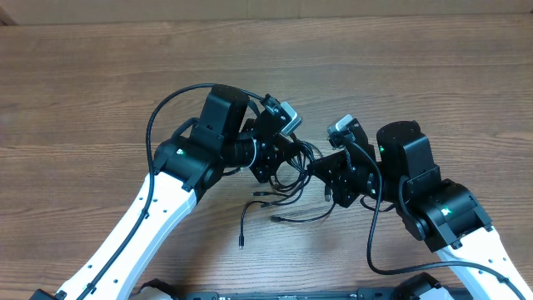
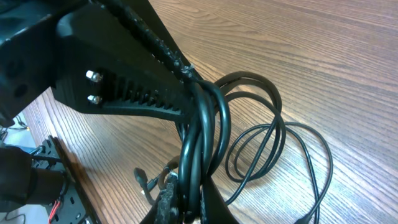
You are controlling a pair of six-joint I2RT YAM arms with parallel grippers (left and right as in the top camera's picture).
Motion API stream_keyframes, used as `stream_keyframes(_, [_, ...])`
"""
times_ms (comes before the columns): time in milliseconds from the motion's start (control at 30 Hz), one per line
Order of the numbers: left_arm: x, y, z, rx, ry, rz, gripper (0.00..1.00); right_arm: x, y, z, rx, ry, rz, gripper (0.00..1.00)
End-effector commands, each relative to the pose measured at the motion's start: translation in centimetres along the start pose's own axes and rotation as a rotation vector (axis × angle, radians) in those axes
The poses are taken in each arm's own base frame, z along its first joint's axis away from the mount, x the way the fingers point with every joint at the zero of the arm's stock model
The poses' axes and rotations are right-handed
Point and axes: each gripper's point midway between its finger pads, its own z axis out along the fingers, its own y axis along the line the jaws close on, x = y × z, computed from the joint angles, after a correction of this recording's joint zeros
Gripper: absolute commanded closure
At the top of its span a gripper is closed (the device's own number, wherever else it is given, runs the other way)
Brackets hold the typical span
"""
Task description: Untangle cables
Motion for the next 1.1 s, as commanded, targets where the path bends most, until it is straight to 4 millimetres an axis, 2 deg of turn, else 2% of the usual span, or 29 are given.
stream_keyframes(0, [-0.9, 2.2, -0.9, -0.136, -0.036, -0.152, 0.96, -0.1, 0.1, -0.1, -0.005, -0.008, -0.004, 0.96])
stream_keyframes(133, [-1.0, 4.5, -1.5, -0.264, -0.071, -0.357, 0.96, -0.1, 0.1, -0.1, -0.004, -0.008, -0.004, 0.96])
stream_keyframes(267, [-1.2, 5.7, -2.0, -0.303, -0.117, -0.523, 0.96, -0.1, 0.1, -0.1, -0.005, -0.008, -0.004, 0.96])
stream_keyframes(833, [-1.1, 6.0, -2.1, -0.263, -0.228, -1.226, 0.96, -0.1, 0.1, -0.1, -0.005, -0.008, -0.004, 0.96])
stream_keyframes(1067, [-1.1, 6.0, -2.1, -0.244, -0.26, -1.435, 0.96, -0.1, 0.1, -0.1, -0.005, -0.008, -0.004, 0.96])
